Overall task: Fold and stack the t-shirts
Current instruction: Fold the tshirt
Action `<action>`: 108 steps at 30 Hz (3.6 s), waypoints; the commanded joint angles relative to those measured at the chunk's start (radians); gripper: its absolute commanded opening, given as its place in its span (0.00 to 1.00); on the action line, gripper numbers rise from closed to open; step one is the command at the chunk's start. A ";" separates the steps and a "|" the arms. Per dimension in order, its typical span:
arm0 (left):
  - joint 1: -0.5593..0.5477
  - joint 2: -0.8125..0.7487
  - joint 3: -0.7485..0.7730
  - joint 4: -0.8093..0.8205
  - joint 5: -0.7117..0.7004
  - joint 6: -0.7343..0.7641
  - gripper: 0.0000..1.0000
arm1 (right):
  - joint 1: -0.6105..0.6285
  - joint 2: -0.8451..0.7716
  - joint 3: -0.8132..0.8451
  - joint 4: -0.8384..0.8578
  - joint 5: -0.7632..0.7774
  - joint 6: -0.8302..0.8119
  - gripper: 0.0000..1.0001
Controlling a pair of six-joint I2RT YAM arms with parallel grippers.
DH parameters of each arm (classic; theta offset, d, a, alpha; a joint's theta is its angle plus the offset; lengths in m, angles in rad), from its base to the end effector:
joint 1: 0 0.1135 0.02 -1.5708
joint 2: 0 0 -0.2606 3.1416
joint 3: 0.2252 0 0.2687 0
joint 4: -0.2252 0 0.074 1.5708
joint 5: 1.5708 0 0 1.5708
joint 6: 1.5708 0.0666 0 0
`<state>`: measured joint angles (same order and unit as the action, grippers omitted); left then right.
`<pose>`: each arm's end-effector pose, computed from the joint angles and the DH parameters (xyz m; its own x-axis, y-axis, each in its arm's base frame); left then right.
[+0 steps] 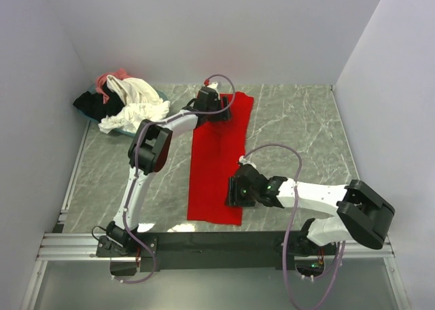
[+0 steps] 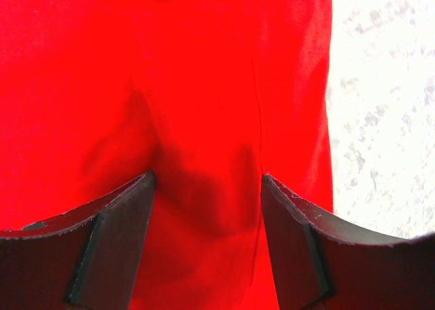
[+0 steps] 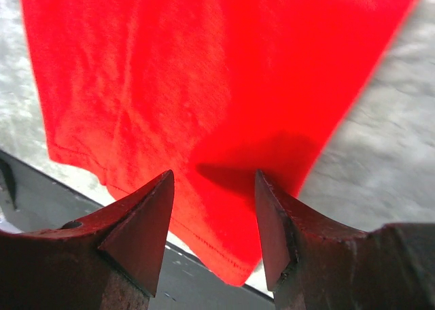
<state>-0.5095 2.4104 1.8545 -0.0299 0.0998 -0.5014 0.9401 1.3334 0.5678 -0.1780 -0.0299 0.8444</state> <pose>0.5075 -0.2911 0.1227 -0.6913 -0.1616 -0.7042 0.2572 0.8558 -0.4488 0.1586 0.2205 0.1147 -0.9283 -0.0042 -0.3717 -0.1861 0.8709 0.4548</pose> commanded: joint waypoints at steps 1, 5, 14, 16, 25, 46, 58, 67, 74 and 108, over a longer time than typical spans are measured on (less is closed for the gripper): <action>0.025 -0.028 -0.035 -0.042 -0.037 -0.012 0.70 | 0.006 -0.045 -0.017 -0.089 0.054 -0.001 0.59; 0.009 -0.036 -0.017 -0.027 -0.002 -0.014 0.70 | 0.008 -0.051 -0.003 -0.081 0.056 -0.007 0.59; -0.050 -0.311 -0.033 0.008 -0.043 0.006 0.72 | 0.008 -0.171 0.075 -0.173 0.127 -0.051 0.60; -0.050 -0.400 -0.105 0.022 -0.092 -0.008 0.72 | 0.006 -0.220 0.070 -0.195 0.145 -0.047 0.60; -0.093 -0.813 -0.704 0.072 -0.166 -0.160 0.71 | 0.006 -0.330 -0.039 -0.212 0.151 -0.004 0.61; -0.475 -1.459 -1.371 -0.162 -0.436 -0.509 0.74 | 0.152 -0.241 -0.077 -0.150 0.168 0.096 0.61; -0.501 -1.488 -1.471 -0.264 -0.376 -0.580 0.54 | 0.238 -0.189 -0.036 -0.190 0.219 0.166 0.61; -0.552 -1.475 -1.485 -0.344 -0.367 -0.617 0.54 | 0.279 -0.116 0.003 -0.242 0.258 0.205 0.61; -0.633 -1.427 -1.505 -0.377 -0.379 -0.680 0.52 | 0.287 -0.088 0.001 -0.255 0.265 0.225 0.61; -0.696 -1.370 -1.500 -0.269 -0.290 -0.609 0.00 | 0.316 -0.071 0.026 -0.377 0.280 0.222 0.00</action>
<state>-1.1904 1.0588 0.3847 -0.2924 -0.2676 -1.1412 1.2404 1.2778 0.5781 -0.4736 0.2249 1.0595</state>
